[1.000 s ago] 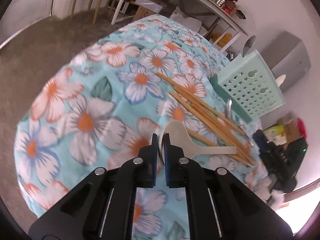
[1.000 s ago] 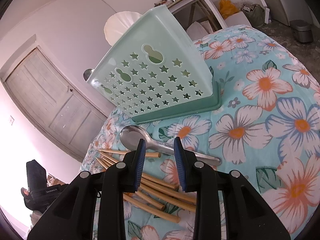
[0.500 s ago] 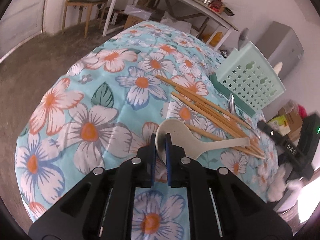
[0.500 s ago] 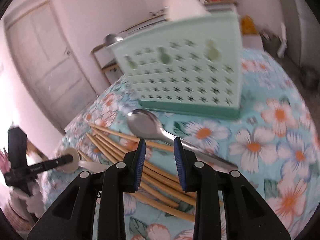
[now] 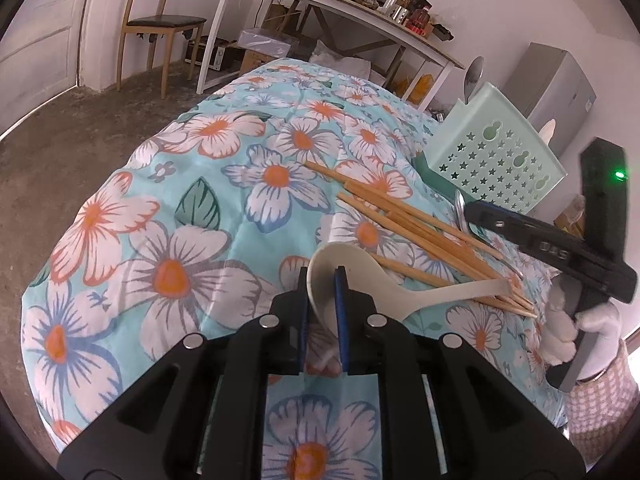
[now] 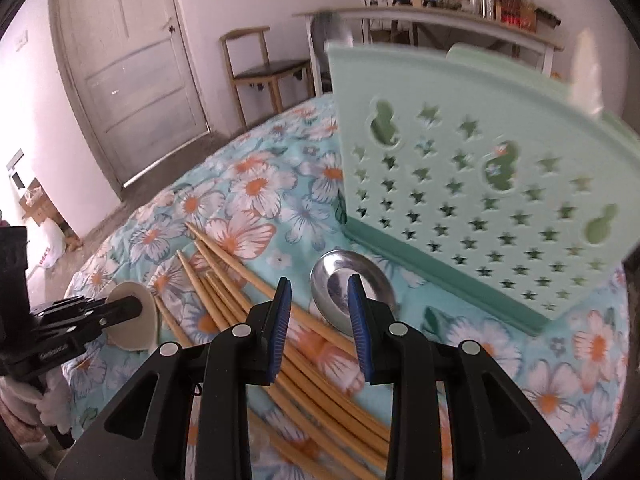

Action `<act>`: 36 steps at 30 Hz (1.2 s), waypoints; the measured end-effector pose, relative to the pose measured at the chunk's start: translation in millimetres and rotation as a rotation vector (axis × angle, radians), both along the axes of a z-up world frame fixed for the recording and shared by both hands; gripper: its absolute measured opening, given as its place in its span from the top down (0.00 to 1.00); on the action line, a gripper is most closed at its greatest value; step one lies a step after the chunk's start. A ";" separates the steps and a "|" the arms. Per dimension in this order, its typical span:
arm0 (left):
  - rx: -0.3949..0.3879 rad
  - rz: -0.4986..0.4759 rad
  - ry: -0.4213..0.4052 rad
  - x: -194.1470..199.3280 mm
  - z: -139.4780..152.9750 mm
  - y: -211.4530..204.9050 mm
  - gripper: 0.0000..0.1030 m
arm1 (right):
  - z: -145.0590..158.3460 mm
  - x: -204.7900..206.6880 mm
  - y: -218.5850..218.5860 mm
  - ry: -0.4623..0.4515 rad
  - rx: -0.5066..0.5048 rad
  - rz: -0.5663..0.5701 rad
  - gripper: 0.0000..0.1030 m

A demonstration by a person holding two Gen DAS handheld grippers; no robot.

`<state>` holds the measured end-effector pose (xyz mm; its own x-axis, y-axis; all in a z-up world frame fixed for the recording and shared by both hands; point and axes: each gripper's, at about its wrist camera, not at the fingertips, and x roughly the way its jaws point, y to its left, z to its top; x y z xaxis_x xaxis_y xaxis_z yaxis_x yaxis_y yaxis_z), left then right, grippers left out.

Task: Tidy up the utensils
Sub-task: 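Grasp the metal spoon with the right tool while the left tool holds the white ladle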

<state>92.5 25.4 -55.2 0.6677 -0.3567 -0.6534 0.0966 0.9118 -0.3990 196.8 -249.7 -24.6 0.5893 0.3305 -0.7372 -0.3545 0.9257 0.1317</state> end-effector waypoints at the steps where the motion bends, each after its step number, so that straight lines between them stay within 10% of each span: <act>1: -0.002 0.001 -0.001 -0.7 -0.2 0.1 0.88 | -3.8 4.3 1.3 0.015 -0.002 -0.007 0.72; 20: -0.025 -0.008 -0.015 5.9 -1.6 0.3 0.87 | -19.9 39.7 18.7 0.071 -0.112 -0.086 0.61; 26: -0.028 0.009 0.002 6.7 -1.1 1.4 0.87 | -13.6 39.9 10.8 0.050 -0.084 -0.100 0.88; 36: 0.006 0.065 0.007 1.7 4.3 -3.3 0.90 | 54.0 18.1 -32.5 -0.101 0.103 -0.101 0.96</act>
<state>94.2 22.2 -50.9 0.6850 -0.3089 -0.6598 0.0343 0.9183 -0.3943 214.9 -282.2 29.4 0.6926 0.3370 -0.6377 -0.2768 0.9406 0.1963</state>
